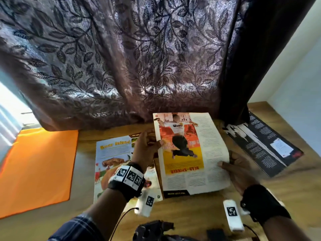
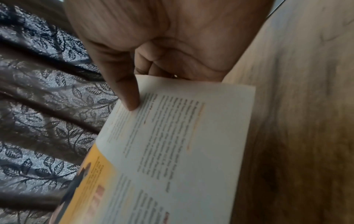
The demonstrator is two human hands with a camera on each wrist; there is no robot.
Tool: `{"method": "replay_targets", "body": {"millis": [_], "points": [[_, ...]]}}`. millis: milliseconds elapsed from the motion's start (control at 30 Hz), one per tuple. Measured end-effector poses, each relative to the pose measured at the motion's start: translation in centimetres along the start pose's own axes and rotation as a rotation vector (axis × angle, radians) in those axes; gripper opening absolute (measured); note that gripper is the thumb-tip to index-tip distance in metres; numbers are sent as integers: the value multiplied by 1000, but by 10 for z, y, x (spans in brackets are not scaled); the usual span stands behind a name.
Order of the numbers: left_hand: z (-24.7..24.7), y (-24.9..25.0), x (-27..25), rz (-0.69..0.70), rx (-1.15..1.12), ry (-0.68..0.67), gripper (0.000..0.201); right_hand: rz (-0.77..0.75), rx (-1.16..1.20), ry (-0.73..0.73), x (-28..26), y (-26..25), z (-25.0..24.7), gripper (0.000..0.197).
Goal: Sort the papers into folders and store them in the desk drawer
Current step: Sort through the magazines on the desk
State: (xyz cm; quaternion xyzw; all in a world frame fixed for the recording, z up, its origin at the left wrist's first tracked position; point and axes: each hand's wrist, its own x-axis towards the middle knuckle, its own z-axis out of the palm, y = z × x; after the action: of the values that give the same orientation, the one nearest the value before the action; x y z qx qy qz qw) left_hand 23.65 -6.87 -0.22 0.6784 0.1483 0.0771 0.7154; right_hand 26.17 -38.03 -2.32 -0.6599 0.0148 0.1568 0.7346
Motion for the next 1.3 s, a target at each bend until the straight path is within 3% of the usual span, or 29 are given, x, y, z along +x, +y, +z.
{"method": "replay_targets", "body": {"millis": [100, 233, 333, 433, 500, 567, 633, 700, 767, 933, 1067, 1200, 1300], "points": [[-12, 5, -1, 10, -13, 6, 32, -29, -25, 17, 1, 0, 12, 85], [-32, 3, 0, 62, 45, -15, 38, -91, -229, 92, 6, -2, 28, 25], [-56, 3, -2, 108, 57, 81, 36, -161, -540, 104, 14, -18, 41, 19], [-85, 14, -2, 361, 485, 284, 59, -235, -731, -20, 24, -49, 62, 15], [-96, 39, -6, 610, 782, 312, 72, -345, -942, -111, 36, -72, 81, 26], [-96, 76, -14, 802, 1021, 221, 74, -412, -1201, -210, 49, -95, 108, 30], [-88, 102, -18, 855, 1267, 47, 72, -453, -1353, -370, 58, -112, 138, 32], [-77, 112, -21, 798, 1377, -100, 65, -419, -1373, -485, 63, -121, 169, 30], [-69, 105, -18, 650, 1383, -174, 61, -408, -1411, -544, 64, -122, 195, 29], [-86, 78, -8, 351, 1345, -165, 37, -523, -1474, -568, 63, -115, 229, 20], [-116, 55, -9, 228, 1171, -137, 31, -561, -1334, -433, 74, -102, 215, 43], [-154, 24, -2, 72, 904, -16, 28, -521, -1073, -87, 76, -80, 186, 64], [-174, -3, -5, -51, 591, 99, 22, -292, -907, 55, 65, -43, 178, 64]]}}
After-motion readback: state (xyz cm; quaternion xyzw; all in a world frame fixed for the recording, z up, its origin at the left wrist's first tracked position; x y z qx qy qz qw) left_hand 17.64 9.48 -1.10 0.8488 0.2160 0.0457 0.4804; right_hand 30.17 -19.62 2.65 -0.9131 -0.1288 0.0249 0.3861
